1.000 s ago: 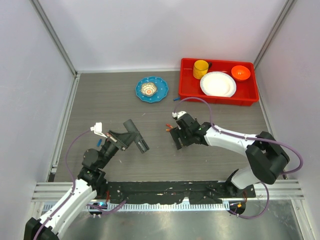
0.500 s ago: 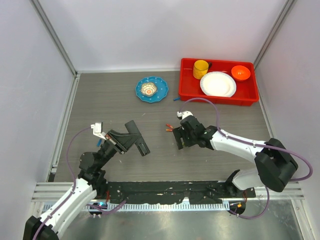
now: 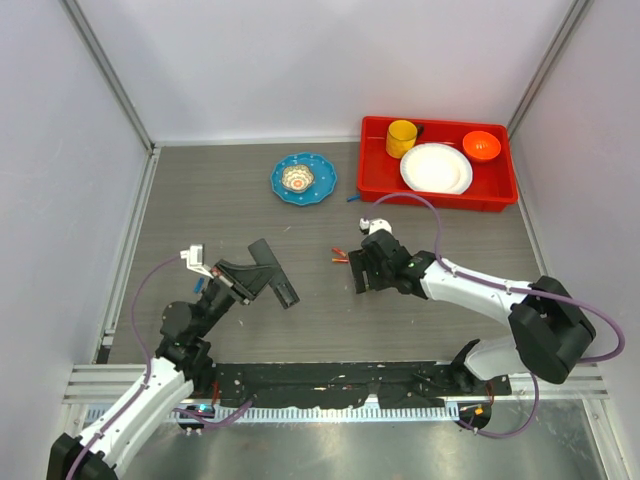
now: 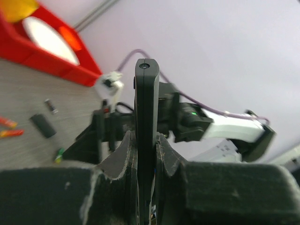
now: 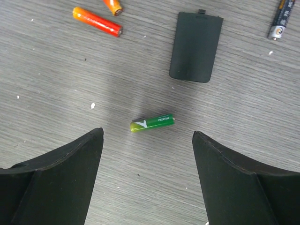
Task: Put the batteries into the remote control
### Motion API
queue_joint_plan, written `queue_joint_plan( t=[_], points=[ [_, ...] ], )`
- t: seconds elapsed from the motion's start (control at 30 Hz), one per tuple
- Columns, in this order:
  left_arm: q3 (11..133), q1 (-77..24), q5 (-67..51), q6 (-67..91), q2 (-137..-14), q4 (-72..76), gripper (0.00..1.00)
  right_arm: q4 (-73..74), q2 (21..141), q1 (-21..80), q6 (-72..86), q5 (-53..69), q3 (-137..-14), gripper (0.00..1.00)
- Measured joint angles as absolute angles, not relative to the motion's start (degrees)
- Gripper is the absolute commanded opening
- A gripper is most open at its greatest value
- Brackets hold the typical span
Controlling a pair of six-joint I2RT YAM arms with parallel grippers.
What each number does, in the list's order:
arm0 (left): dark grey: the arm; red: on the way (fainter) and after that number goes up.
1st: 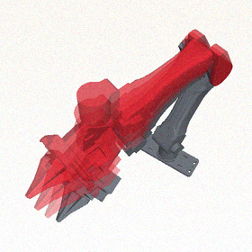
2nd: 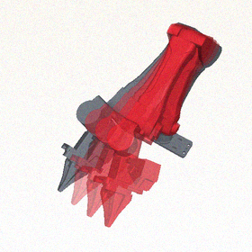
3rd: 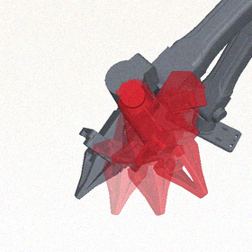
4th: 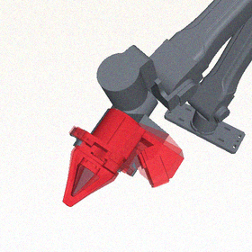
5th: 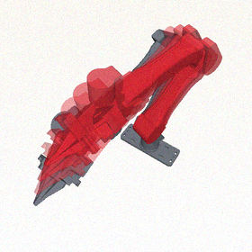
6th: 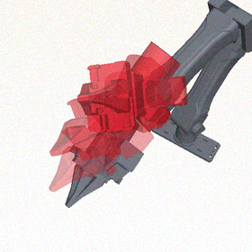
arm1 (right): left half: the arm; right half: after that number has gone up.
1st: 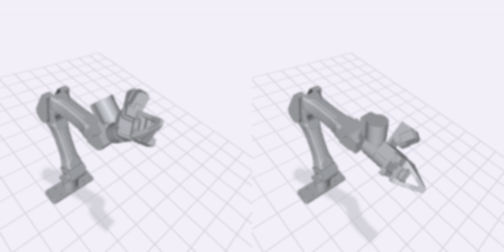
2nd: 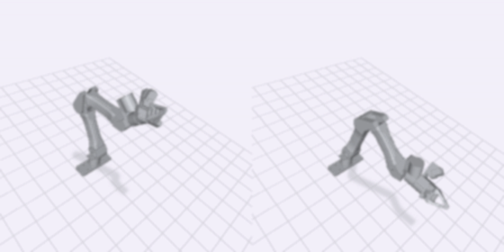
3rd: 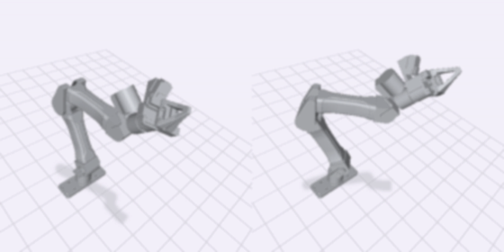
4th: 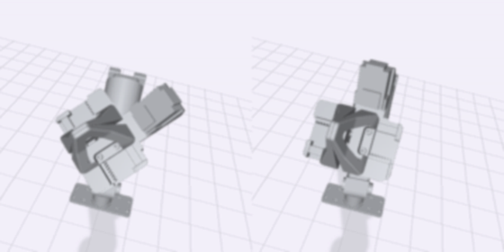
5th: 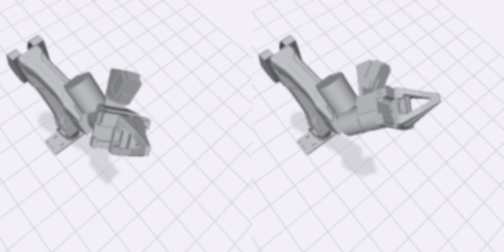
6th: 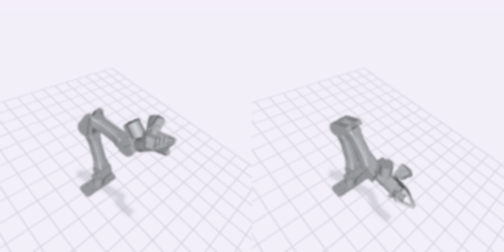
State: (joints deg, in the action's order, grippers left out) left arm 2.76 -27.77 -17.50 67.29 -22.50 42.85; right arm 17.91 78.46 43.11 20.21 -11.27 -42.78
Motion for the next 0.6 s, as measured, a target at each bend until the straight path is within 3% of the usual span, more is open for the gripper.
queue_joint_plan(
  t=[0.23, 0.6],
  points=[
    [2.72, -27.79, -9.58, 69.84, -27.16, 27.68, 0.0, 18.39, 80.07, 42.89, 28.1, -14.15, -42.78, 0.76],
    [2.7, -27.79, -6.68, 71.37, -30.81, 25.89, 0.0, 18.06, 80.79, 42.89, 47.09, -17.76, -41.25, 0.63]
  ],
)
